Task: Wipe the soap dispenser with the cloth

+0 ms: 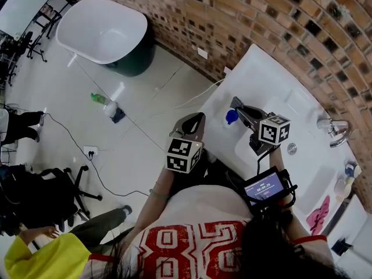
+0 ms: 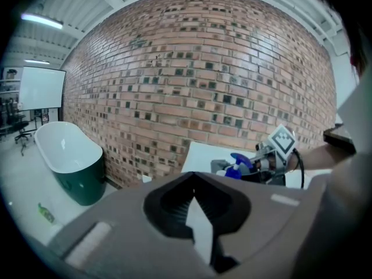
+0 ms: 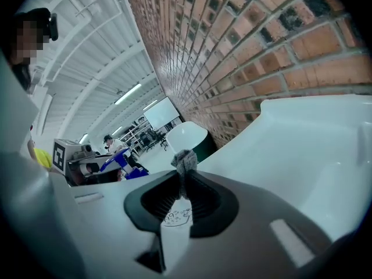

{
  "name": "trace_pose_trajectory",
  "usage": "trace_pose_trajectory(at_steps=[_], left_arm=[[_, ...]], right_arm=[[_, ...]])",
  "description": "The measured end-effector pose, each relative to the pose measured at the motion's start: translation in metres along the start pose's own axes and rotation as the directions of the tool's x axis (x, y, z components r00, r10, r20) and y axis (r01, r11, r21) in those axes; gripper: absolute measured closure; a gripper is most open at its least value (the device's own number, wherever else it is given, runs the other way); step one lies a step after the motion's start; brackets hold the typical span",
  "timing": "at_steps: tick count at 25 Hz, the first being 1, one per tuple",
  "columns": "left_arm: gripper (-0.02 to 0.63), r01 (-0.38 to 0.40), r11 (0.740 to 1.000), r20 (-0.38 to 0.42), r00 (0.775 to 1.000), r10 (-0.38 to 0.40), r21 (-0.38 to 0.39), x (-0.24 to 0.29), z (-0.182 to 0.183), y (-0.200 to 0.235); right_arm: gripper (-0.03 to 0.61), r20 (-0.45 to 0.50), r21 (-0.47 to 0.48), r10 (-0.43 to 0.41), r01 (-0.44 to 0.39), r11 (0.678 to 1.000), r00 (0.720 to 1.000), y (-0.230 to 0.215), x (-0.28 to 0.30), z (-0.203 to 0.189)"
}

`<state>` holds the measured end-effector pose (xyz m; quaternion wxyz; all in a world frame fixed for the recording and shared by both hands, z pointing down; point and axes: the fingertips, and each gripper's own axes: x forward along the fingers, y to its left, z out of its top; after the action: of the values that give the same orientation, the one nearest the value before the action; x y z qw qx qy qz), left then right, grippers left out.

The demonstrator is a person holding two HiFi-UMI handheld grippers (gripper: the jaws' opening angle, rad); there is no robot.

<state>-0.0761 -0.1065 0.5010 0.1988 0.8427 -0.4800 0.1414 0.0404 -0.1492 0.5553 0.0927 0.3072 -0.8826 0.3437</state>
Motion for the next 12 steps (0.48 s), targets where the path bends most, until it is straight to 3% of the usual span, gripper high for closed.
trace_pose_trajectory(at_steps=[12], left_arm=[[0.609,-0.007,1.0,-0.004,1.0,0.007,-0.001,-0.002,-0.001,0.009]], right_arm=[[0.531,-0.106,0.085,-0.073,0.083,0.993,0.992,-0.027,0.009,-0.054]])
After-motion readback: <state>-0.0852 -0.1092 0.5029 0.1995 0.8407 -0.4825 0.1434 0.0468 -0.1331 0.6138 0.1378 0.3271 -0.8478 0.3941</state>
